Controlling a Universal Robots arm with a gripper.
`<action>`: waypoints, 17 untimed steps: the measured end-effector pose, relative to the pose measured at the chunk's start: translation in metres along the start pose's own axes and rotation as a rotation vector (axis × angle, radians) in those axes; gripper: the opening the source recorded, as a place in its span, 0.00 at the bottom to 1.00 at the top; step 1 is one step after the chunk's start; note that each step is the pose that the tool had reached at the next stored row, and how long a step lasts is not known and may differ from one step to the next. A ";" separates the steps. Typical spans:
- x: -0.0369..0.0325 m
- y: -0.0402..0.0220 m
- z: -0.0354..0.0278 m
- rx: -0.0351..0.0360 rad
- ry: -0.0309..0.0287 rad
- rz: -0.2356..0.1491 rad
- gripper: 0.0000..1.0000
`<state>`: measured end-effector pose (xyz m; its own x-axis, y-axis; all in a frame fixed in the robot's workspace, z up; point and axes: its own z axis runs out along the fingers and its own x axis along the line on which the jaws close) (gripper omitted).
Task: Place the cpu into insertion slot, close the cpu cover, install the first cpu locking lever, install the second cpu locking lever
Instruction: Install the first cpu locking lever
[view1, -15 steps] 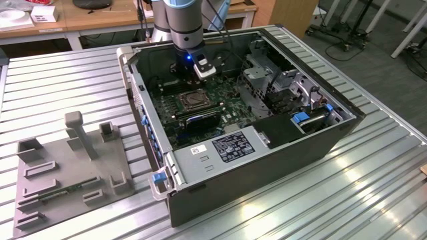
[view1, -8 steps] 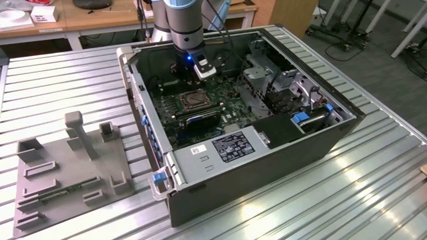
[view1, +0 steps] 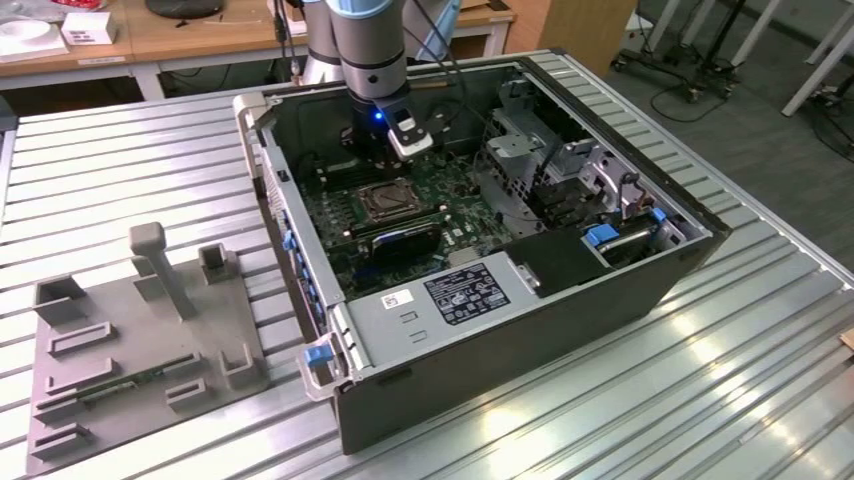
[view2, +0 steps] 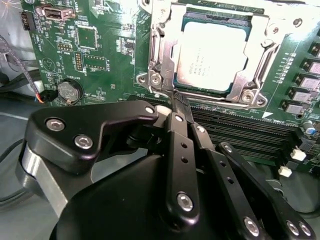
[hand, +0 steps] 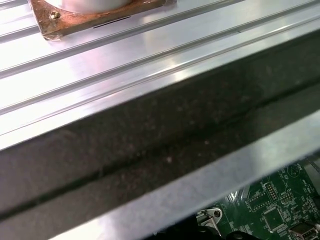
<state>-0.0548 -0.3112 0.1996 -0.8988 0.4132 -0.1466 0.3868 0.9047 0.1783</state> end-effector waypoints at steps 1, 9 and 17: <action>0.0000 0.0000 0.0000 -0.0009 -0.0021 0.000 0.11; -0.0015 0.0004 0.0003 -0.0030 -0.0064 -0.001 0.11; -0.0049 0.0001 0.0008 -0.0030 -0.0065 -0.001 0.11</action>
<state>-0.0503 -0.3131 0.1995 -0.8977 0.4132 -0.1531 0.3856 0.9047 0.1810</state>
